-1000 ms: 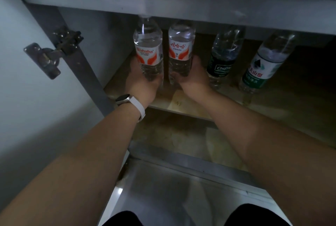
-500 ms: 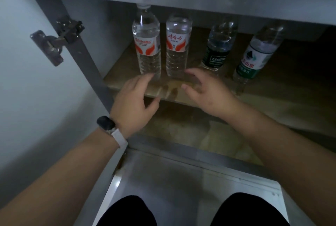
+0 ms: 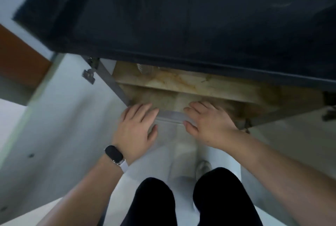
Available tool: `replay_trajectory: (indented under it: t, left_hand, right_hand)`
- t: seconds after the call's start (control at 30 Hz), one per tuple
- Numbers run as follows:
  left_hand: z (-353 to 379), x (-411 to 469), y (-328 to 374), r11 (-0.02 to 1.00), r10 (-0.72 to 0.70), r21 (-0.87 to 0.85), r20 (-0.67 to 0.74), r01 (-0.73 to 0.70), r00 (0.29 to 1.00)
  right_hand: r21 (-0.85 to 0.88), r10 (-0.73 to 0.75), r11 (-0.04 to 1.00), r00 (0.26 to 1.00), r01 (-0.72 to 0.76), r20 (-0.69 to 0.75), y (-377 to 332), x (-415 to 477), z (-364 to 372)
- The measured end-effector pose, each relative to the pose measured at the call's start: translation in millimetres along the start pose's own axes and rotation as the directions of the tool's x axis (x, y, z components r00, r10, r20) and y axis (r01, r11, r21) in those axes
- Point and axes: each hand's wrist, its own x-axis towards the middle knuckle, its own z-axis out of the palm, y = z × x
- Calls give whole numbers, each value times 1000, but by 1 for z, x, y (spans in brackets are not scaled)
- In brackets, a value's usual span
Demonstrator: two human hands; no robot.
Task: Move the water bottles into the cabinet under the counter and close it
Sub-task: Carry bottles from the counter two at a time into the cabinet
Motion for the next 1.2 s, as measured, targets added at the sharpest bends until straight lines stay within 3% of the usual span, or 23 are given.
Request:
replay_trajectory:
  t: [0.1,0.27,0.53,0.83,1.07,1.2]
  left_hand:
    - [-51,-14,20,1000,8,-20,54,-7,999]
    - [-146,-28,52,998,61,-15,109,-60,992]
    - [-256,-38,91,976,216,-29,59,-215,975]
    - [-295,-36,163,943,334,-4,-13,-334,943]
    - [-300,-34,247,907,419,46,-38,-418,907]
    - [-294,-29,318,883,469,62,-43,-466,882]
  right_hand:
    - [-24,32,999,995,-29,99,-21,-37,-57]
    - [0,65,998,992,-66,111,-57,-92,-142]
    - [-13,154,988,984,-156,-93,-105,-175,-231]
    - [-49,252,961,936,-272,-245,-101,-254,-271]
    - [-7,349,933,909,-360,-226,-58,-329,-282]
    - [-12,375,917,868,-400,-325,-15,-387,-282]
